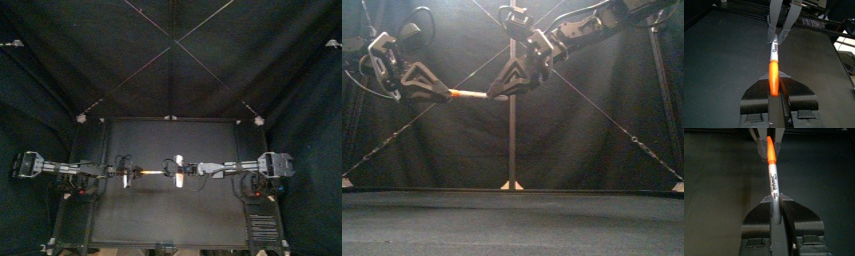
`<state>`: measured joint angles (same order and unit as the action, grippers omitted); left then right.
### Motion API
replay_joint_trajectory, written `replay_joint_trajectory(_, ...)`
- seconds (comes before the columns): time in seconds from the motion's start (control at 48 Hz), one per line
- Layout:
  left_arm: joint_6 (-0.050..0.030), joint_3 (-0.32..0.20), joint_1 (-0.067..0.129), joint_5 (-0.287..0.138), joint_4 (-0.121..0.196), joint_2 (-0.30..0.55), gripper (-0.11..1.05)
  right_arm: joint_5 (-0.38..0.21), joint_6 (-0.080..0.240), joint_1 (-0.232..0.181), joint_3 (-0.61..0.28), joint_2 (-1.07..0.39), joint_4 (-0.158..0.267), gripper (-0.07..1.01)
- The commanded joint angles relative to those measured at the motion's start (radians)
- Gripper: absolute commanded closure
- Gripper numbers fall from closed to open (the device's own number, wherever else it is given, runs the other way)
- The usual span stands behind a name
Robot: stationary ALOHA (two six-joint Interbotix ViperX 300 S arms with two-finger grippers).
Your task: Uncap the pen
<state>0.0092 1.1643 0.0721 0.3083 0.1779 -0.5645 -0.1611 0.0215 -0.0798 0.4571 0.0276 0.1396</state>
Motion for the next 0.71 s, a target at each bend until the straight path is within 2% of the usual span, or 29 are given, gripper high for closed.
replay_joint_trajectory(0.021, -0.0015, 0.014, 0.009, -0.005, 0.003, -0.021, 0.59, 0.003, 0.003, -0.011, 0.025, 0.064, -0.015, 0.49)
replay_joint_trajectory(0.167, -0.0015, 0.032, 0.011, -0.026, 0.003, -0.052, 0.59, 0.015, 0.003, -0.017, 0.055, 0.087, -0.018, 0.49)
replay_joint_trajectory(0.458, 0.0, 0.064, 0.017, -0.143, 0.003, -0.169, 0.59, 0.04, 0.003, -0.023, 0.109, 0.135, -0.034, 0.49)
replay_joint_trajectory(0.562, -0.0031, 0.075, 0.021, -0.164, 0.003, -0.209, 0.59, 0.051, 0.003, -0.023, 0.121, 0.146, -0.037, 0.49)
replay_joint_trajectory(0.708, -0.0046, 0.098, 0.023, -0.169, 0.002, -0.252, 0.59, 0.052, 0.003, -0.023, 0.132, 0.152, -0.04, 0.49)
